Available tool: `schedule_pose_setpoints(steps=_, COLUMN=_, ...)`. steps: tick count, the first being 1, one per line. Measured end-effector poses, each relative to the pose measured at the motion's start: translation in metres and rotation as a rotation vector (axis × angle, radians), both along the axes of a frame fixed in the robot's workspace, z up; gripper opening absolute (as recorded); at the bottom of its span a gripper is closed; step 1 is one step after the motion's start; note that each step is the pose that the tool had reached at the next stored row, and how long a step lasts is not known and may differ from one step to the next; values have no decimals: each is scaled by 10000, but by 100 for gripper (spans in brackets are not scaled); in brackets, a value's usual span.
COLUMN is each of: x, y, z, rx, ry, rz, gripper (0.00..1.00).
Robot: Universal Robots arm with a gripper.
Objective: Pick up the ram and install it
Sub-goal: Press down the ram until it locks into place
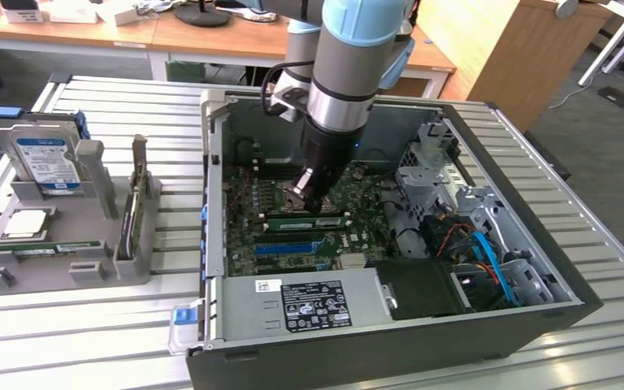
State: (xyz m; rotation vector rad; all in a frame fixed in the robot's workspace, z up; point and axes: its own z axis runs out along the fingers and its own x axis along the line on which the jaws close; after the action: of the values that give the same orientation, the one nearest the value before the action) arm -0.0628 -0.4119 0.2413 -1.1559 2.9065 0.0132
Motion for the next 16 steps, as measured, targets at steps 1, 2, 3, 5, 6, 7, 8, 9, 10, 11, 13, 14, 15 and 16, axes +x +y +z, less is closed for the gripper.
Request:
schedule_pose_setpoints(steps=1, x=0, y=0, z=-1, rx=-1, ry=0, rz=-147, gripper=11)
schedule_pose_setpoints(steps=2, x=0, y=0, z=-3, rx=-1, ry=0, rz=-287, gripper=11)
schedule_pose_setpoints(steps=3, x=0, y=0, z=-4, rx=-1, ry=0, rz=-424, gripper=11)
schedule_pose_setpoints(steps=5, x=0, y=0, z=-7, rx=-1, ry=0, rz=-717, gripper=11)
schedule_pose_setpoints(steps=6, x=0, y=0, z=-9, rx=-1, ry=0, rz=-853, gripper=11)
schedule_pose_setpoints(steps=7, x=0, y=0, z=-10, rx=-1, ry=0, rz=-985, gripper=11)
schedule_pose_setpoints(steps=8, x=0, y=0, z=-12, rx=-1, ry=0, rz=-1111, gripper=11)
schedule_pose_setpoints(steps=9, x=0, y=0, z=-13, rx=-1, ry=1, rz=-1237, gripper=11)
schedule_pose_setpoints(steps=10, x=0, y=0, z=-14, rx=-1, ry=0, rz=-1363, gripper=11)
schedule_pose_setpoints(steps=11, x=0, y=0, z=-16, rx=-1, ry=0, rz=-1507, gripper=11)
schedule_pose_setpoints(steps=13, x=0, y=0, z=-19, rx=-1, ry=0, rz=-1772, gripper=11)
schedule_pose_setpoints(steps=14, x=0, y=0, z=-20, rx=-1, ry=0, rz=-1904, gripper=11)
schedule_pose_setpoints(steps=15, x=0, y=0, z=-21, rx=-1, ry=0, rz=-2034, gripper=11)
schedule_pose_setpoints(steps=16, x=0, y=0, z=-23, rx=-1, ry=0, rz=-2165, gripper=11)
